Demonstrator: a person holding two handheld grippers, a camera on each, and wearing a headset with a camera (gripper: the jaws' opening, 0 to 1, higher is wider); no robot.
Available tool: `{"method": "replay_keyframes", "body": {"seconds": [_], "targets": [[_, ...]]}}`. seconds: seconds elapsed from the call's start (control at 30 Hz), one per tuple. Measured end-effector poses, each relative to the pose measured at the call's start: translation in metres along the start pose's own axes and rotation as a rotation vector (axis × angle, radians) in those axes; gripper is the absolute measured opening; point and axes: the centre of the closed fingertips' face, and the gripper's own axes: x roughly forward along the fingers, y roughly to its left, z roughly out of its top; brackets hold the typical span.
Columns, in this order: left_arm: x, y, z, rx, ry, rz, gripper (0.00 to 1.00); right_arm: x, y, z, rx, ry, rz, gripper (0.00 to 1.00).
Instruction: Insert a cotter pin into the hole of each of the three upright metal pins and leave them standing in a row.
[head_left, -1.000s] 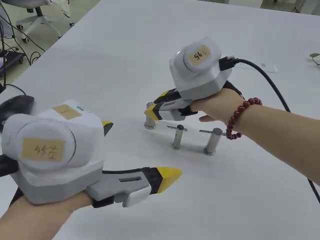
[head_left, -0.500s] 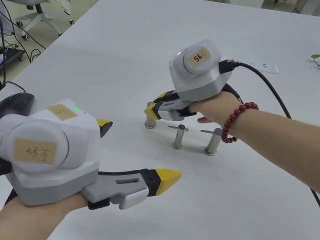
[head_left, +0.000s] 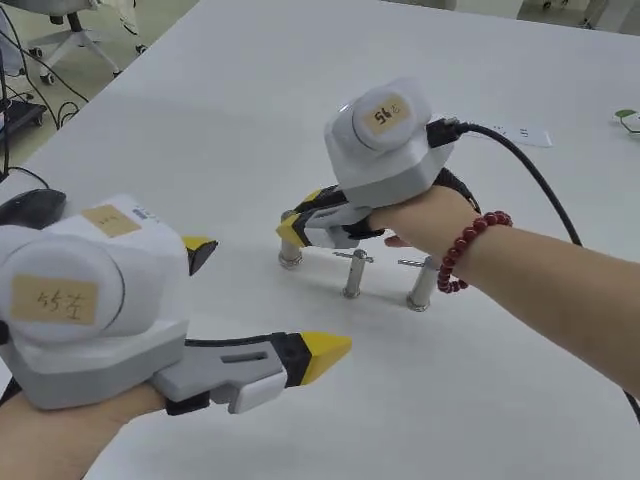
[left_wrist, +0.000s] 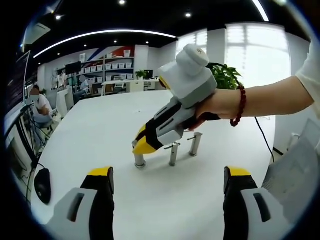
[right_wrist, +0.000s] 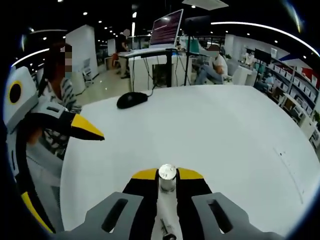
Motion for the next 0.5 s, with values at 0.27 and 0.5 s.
{"method": "replay_keyframes", "body": {"seconds": [0.27,0.5], "targets": [[-0.002,-0.001,0.001,0.004,0.0,0.005,0.89,-0.013,0.019,-0.007,-0.042,0.015,0.004,0.12],[-0.003,-0.003,0.003,0.009,-0.002,0.011,0.89,-0.028,0.028,-0.014,-0.029,0.011,-0.001,0.12]]}}
